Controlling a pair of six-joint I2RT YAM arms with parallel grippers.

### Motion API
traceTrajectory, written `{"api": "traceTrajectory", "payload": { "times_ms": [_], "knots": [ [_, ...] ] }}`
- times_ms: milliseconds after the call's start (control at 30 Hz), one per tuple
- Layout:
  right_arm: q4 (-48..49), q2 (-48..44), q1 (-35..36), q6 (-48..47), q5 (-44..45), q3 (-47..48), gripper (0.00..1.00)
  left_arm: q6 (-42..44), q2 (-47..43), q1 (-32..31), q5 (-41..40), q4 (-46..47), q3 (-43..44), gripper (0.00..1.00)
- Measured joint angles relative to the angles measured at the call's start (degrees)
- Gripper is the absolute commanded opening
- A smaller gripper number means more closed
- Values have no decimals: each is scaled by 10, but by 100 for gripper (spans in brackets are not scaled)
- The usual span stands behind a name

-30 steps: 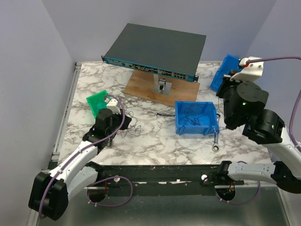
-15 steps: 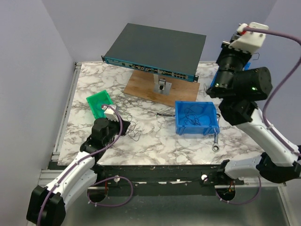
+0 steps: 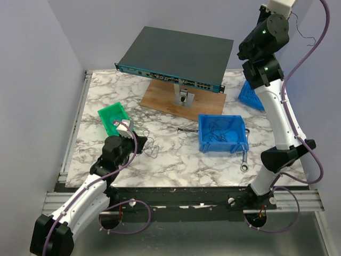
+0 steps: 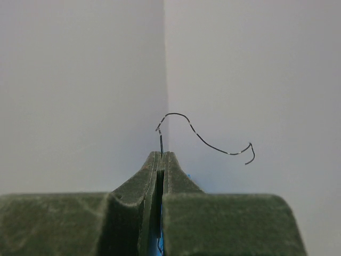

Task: Untangle the cables
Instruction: Place the cable in the bin.

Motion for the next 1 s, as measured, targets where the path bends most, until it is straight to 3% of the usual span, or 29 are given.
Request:
{"api": "traceTrajectory", "payload": {
  "times_ms": [167, 400, 700, 1000],
  "knots": [
    [-73, 32, -45, 84, -57, 37, 3, 0, -2, -1, -1, 8, -6, 0],
    [-100, 86, -82, 160, -154, 80, 2, 0, -1, -1, -2, 18, -11, 0],
    [-106, 182, -174, 198, -229, 97, 3, 0, 21, -1, -3, 24, -11, 0],
    [-97, 236, -200, 209, -265, 126, 5, -1, 30, -3, -13, 24, -11, 0]
  ]
}}
